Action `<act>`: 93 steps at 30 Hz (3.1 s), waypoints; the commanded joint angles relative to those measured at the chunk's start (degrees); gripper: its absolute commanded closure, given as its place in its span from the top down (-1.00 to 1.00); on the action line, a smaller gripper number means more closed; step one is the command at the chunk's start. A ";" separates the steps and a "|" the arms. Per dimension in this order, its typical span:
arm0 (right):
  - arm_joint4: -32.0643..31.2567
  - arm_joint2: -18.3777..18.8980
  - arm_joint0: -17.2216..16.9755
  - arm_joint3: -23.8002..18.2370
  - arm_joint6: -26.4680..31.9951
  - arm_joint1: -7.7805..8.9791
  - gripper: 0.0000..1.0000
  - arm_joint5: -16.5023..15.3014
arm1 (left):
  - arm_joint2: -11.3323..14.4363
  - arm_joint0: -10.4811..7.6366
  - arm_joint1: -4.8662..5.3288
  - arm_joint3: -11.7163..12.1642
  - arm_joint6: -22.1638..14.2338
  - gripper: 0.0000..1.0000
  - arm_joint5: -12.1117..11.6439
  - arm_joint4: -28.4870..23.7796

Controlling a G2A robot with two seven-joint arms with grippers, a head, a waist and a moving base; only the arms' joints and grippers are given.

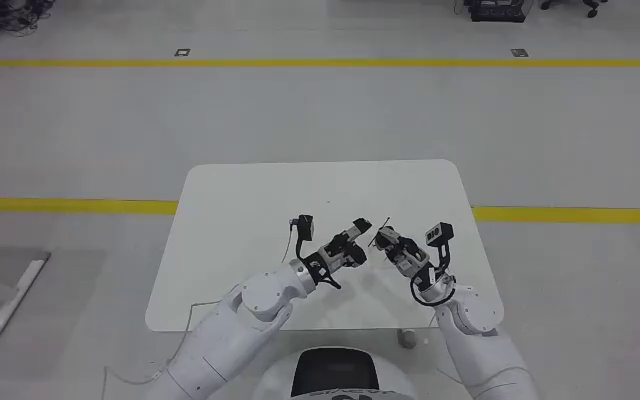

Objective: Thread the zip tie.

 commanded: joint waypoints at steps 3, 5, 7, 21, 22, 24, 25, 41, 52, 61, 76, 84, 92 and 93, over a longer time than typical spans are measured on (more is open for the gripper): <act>-1.73 -0.37 0.11 -0.35 -2.70 -0.01 -1.00 0.00 | 0.67 -0.02 0.06 -0.22 -0.50 1.00 0.32 2.11; -3.24 -0.58 0.11 -0.64 -4.54 -0.05 -1.00 0.00 | 0.49 -0.07 0.14 -0.13 -0.94 1.00 0.33 2.11; -5.00 -0.90 0.20 -0.83 -5.81 -0.09 -1.00 0.00 | 0.27 -0.10 0.14 -0.18 0.10 1.00 0.71 2.37; -7.27 -2.02 0.58 -0.57 -7.67 -0.07 -1.00 0.12 | 0.23 -0.22 0.16 -0.24 0.37 1.00 0.43 2.91; -7.60 -2.16 0.69 -0.50 -7.71 -0.05 -1.00 0.00 | 0.15 -0.25 0.18 -0.11 0.42 1.00 0.19 3.15; -7.60 -2.16 0.69 -0.50 -7.71 -0.05 -1.00 0.00 | 0.15 -0.25 0.18 -0.11 0.42 1.00 0.19 3.15; -7.60 -2.16 0.69 -0.50 -7.71 -0.05 -1.00 0.00 | 0.15 -0.25 0.18 -0.11 0.42 1.00 0.19 3.15; -10.38 -2.91 0.14 -1.64 -11.10 0.14 -1.00 0.00 | -0.05 -0.02 0.29 0.22 1.26 -0.02 0.98 4.09; -11.38 -3.88 0.73 -0.73 -11.82 0.28 -1.00 0.00 | 0.00 -0.09 0.32 0.42 0.87 -0.18 1.49 3.94; -11.86 -4.12 1.06 -0.47 -12.28 0.51 -1.00 0.01 | 0.10 -0.56 0.29 0.74 0.69 -0.50 1.96 4.00; -10.93 -3.98 1.35 -0.40 -11.59 0.80 -1.00 0.00 | 0.64 -1.10 0.16 1.19 0.59 -0.62 2.90 4.19; -10.98 -4.10 1.48 -0.19 -11.57 0.87 -1.00 0.00 | 0.95 -1.30 0.11 1.47 0.30 -0.76 3.21 4.30; -11.04 -4.38 1.66 0.10 -11.63 0.92 -1.00 0.00 | 1.06 -1.43 0.10 1.73 0.05 -1.00 3.41 4.21; -11.04 -4.40 1.68 0.11 -11.65 0.92 -1.00 0.00 | 1.07 -1.43 0.10 1.81 0.01 -1.00 3.39 4.20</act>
